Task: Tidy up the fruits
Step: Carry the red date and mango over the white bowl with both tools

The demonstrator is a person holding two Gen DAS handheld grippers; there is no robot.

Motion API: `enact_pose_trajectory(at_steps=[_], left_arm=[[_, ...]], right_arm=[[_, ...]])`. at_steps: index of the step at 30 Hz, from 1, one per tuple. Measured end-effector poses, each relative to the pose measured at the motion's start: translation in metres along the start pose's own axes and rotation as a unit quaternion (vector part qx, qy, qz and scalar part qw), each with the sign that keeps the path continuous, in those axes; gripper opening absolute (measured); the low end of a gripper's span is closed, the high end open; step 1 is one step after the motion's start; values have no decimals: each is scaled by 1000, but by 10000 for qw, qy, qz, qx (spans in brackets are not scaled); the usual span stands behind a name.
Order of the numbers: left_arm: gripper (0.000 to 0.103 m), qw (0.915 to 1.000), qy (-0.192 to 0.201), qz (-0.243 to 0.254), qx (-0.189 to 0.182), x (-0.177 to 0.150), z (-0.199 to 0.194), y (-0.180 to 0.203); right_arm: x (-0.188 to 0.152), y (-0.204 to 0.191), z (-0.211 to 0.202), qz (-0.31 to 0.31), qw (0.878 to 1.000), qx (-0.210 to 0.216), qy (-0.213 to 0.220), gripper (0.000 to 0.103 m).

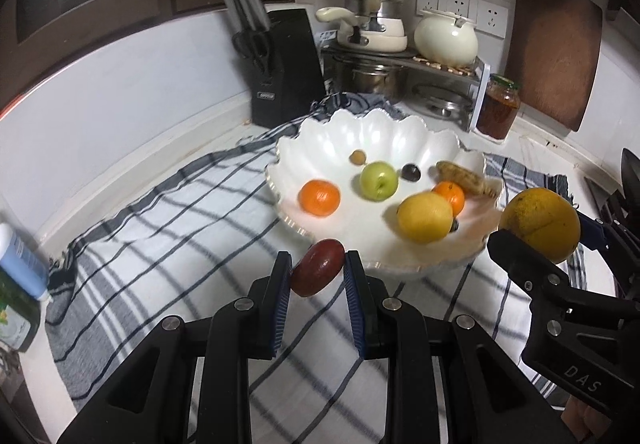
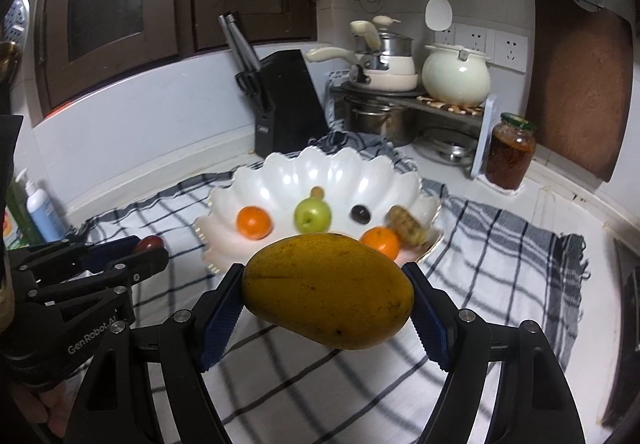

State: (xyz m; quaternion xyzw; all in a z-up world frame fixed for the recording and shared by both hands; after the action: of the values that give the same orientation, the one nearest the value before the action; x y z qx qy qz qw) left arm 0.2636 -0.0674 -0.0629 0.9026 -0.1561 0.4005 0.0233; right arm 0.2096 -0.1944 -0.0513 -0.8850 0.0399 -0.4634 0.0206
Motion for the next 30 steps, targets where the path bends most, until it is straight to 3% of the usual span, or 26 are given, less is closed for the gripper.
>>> enact_pose_trajectory(at_steps=[14,30], left_arm=[[27,9998,-93,-9,-185,39,49,21],[27,9985,-489,-156,-190,46,105,23]], right_arm=[[34,39,43,-28,9998,-196,-80,78],[49,42,113,-170,9982,149,-556,78]])
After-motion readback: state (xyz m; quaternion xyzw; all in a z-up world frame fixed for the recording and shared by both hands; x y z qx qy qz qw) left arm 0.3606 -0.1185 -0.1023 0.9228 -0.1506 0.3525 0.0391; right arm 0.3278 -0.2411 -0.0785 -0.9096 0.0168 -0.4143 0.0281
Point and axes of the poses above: each gripper's, at about its wrist camera, not at the fingertips, and z roughly the way its jaws point, y to its right, x to its top, the point moved 4 cm from there along z, roughly the way its jaws point, and after that the axes turned 7 degrees about x, right-handed, at the moved point
